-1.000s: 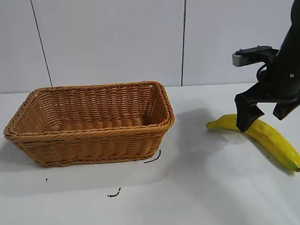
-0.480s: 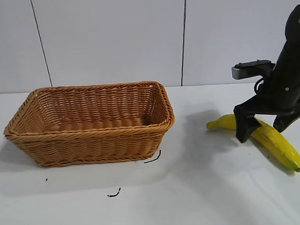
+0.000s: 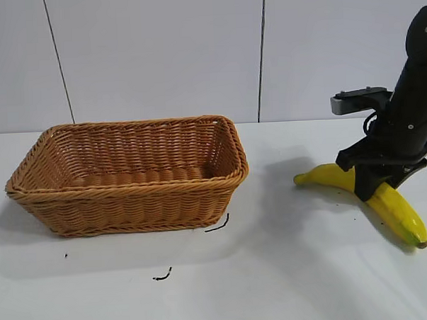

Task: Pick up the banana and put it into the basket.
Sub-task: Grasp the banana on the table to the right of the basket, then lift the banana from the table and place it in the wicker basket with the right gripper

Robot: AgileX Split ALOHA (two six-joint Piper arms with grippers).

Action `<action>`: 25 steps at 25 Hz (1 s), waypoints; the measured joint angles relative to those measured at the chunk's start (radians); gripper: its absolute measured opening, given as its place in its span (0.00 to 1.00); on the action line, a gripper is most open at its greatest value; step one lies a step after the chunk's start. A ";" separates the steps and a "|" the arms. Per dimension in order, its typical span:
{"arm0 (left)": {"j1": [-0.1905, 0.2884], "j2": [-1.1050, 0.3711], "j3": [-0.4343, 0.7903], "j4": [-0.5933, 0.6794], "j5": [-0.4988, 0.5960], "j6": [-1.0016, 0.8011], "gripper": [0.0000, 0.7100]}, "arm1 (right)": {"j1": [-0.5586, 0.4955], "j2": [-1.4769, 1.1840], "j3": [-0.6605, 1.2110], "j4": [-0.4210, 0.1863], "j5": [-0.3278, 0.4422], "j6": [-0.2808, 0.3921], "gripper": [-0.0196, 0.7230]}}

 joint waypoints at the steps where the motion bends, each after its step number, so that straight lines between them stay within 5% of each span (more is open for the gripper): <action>1: 0.000 0.000 0.000 0.000 0.000 0.000 0.89 | 0.000 -0.017 -0.036 0.000 0.025 0.005 0.42; 7: 0.000 0.000 0.000 0.000 0.000 0.000 0.89 | 0.031 -0.045 -0.228 -0.013 0.142 0.011 0.42; 12: 0.000 0.000 0.000 0.000 0.000 0.000 0.89 | 0.155 -0.036 -0.328 -0.025 0.124 0.011 0.42; 20: 0.000 0.000 0.000 0.000 0.000 0.000 0.89 | 0.398 0.049 -0.382 -0.101 -0.017 -0.035 0.42; 25: 0.000 0.000 0.000 0.000 0.000 0.000 0.89 | 0.522 0.112 -0.385 -0.178 -0.179 -0.070 0.42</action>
